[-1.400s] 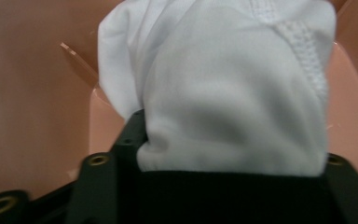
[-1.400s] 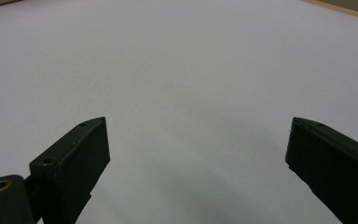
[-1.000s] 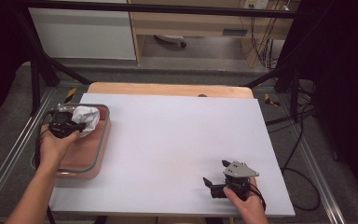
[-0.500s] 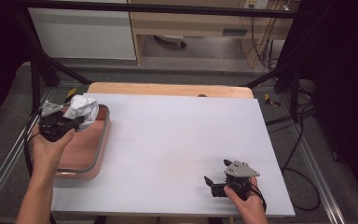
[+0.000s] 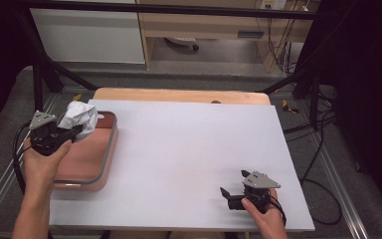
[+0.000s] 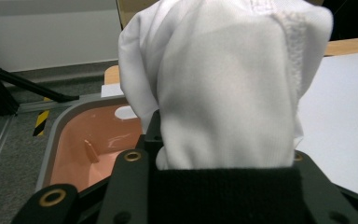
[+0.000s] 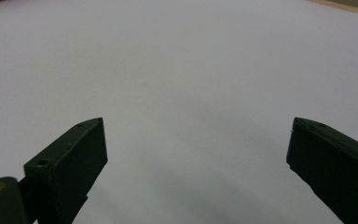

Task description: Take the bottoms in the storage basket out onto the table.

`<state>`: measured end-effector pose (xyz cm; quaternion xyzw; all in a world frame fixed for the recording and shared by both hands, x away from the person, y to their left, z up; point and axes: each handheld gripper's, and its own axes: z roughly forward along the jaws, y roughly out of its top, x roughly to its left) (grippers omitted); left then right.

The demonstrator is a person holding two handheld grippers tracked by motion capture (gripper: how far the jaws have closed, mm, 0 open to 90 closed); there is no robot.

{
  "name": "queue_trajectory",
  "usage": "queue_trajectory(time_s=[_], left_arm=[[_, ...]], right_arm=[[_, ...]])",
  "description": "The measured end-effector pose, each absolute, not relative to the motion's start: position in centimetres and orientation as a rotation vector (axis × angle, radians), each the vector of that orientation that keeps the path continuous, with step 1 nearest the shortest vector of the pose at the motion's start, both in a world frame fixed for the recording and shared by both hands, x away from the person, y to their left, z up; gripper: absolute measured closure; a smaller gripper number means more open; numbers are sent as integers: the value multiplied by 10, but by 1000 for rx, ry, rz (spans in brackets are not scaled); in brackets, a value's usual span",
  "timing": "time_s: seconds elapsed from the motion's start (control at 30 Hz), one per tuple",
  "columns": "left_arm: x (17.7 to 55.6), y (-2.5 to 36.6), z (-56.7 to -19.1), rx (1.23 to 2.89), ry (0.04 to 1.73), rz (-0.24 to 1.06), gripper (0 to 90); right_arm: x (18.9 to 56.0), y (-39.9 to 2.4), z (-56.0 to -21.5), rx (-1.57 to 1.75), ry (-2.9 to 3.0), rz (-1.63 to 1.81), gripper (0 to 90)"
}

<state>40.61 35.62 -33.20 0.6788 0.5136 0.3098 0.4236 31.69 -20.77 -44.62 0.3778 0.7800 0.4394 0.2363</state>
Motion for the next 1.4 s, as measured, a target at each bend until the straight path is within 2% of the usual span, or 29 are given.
queue_trajectory(time_s=[0.6, 1.13, 1.27, 1.4], left_arm=[[406, 334, -323, 1703, 1219, 758, 619], [398, 319, -303, 1685, 1150, 792, 616], [395, 320, -298, 1657, 1158, 847, 615], [393, 323, -297, 1642, 1156, 819, 615]], right_arm=[[322, -214, -449, 1089, 2125, 1260, 48], [320, -217, -447, 1103, 2113, 1284, 46], [321, -218, -448, 1111, 2110, 1283, 49], [321, -215, -447, 1106, 2118, 1277, 48]])
